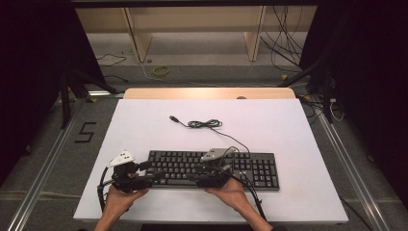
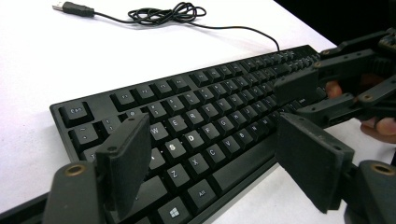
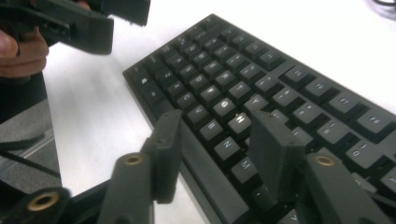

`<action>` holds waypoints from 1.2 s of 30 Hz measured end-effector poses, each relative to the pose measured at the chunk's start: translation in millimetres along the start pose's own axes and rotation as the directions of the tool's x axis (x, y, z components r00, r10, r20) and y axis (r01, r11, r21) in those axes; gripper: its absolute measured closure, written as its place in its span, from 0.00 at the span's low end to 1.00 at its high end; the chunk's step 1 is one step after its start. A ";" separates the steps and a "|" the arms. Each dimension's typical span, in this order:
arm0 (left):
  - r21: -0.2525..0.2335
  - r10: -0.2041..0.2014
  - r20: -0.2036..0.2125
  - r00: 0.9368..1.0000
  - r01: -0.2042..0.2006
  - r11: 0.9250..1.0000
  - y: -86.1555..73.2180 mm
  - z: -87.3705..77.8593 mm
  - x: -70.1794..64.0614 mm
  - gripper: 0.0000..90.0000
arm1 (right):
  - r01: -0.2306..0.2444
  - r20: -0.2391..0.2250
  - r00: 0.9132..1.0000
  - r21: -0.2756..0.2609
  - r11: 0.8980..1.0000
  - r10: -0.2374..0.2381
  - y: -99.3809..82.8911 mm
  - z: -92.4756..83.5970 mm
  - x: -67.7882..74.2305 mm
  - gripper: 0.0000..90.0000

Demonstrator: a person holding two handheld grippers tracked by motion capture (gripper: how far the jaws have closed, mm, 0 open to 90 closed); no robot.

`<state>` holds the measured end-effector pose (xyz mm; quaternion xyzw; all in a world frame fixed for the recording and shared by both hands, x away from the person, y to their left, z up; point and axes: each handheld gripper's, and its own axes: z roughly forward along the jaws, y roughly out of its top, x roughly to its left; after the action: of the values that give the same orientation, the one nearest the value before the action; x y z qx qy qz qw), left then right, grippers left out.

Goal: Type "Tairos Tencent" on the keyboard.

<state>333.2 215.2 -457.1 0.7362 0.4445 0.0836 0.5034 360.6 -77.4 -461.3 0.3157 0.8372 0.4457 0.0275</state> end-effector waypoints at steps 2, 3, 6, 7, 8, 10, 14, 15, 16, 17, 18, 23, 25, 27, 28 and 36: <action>0.005 0.001 -0.002 1.000 -0.001 1.000 -0.2 0.3 0.7 0.30 | -0.005 0.007 1.000 -0.005 1.000 0.005 1.7 -1.5 -1.2 0.52; 0.008 0.000 -0.003 1.000 0.000 1.000 -0.3 0.6 1.0 0.30 | -0.009 0.012 1.000 -0.005 1.000 0.009 2.6 -2.1 -1.6 0.51; 0.020 -0.003 -0.014 1.000 0.003 1.000 -0.8 1.6 2.3 0.30 | -0.007 0.019 1.000 -0.011 1.000 0.007 5.0 -3.8 -2.8 0.47; 0.024 -0.002 -0.018 1.000 0.002 1.000 -0.9 1.8 2.8 0.30 | -0.009 0.021 1.000 -0.011 1.000 0.009 6.0 -4.2 -3.1 0.46; 0.027 -0.001 -0.021 1.000 0.002 1.000 -0.9 1.8 3.4 0.30 | -0.009 0.025 1.000 -0.015 1.000 0.009 7.0 -4.5 -3.4 0.45; 0.029 -0.008 -0.029 1.000 0.009 1.000 -1.0 1.9 4.4 0.31 | -0.013 0.025 1.000 -0.018 1.000 0.014 9.3 -5.4 -3.8 0.45; 0.035 -0.019 -0.043 0.999 0.021 0.999 -1.0 0.6 6.8 0.33 | -0.013 0.028 1.000 -0.024 1.000 0.013 12.9 -5.8 -4.7 0.44; 0.037 -0.021 -0.048 0.999 0.023 0.999 -1.0 0.5 7.7 0.35 | -0.012 0.028 1.000 -0.021 1.000 0.013 13.7 -5.7 -5.0 0.43; 0.040 -0.026 -0.053 0.998 0.028 0.999 -1.2 0.6 8.3 0.36 | -0.009 0.030 1.000 -0.022 1.000 0.010 14.4 -5.4 -5.3 0.43; 0.046 -0.028 -0.059 0.998 0.030 0.998 -1.3 0.7 9.0 0.37 | -0.010 0.030 0.999 -0.021 1.000 0.011 15.0 -5.1 -5.5 0.43; 0.053 -0.031 -0.064 0.997 0.035 0.998 -1.5 0.8 9.6 0.39 | -0.013 0.031 0.999 -0.022 1.000 0.014 15.6 -4.5 -5.5 0.43; 0.090 -0.032 -0.091 0.995 0.040 0.995 -2.8 2.3 12.5 0.50 | -0.012 0.035 0.999 -0.017 1.000 0.012 18.2 -1.8 -7.1 0.42; 0.102 -0.028 -0.093 0.995 0.037 0.994 -3.5 3.1 13.4 0.57 | -0.012 0.038 0.999 -0.015 1.000 0.012 19.6 -0.6 -8.1 0.42; 0.123 -0.013 -0.104 0.995 0.026 0.992 -3.9 3.9 13.8 0.62 | -0.012 0.041 0.999 -0.016 1.000 0.013 20.6 0.6 -9.1 0.42; 0.130 -0.009 -0.102 0.995 0.022 0.991 -4.2 4.7 13.7 0.65 | -0.014 0.041 0.999 -0.015 1.000 0.014 21.2 1.4 -9.6 0.42; 0.171 0.005 -0.129 0.992 0.017 0.985 -5.4 9.0 14.9 0.79 | -0.019 0.047 0.999 -0.003 1.000 0.019 25.0 10.1 -13.2 0.46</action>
<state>344.0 220.8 -470.7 0.7687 0.4838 0.0908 0.4085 387.0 -67.2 -451.4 0.3339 0.8328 0.4393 0.0436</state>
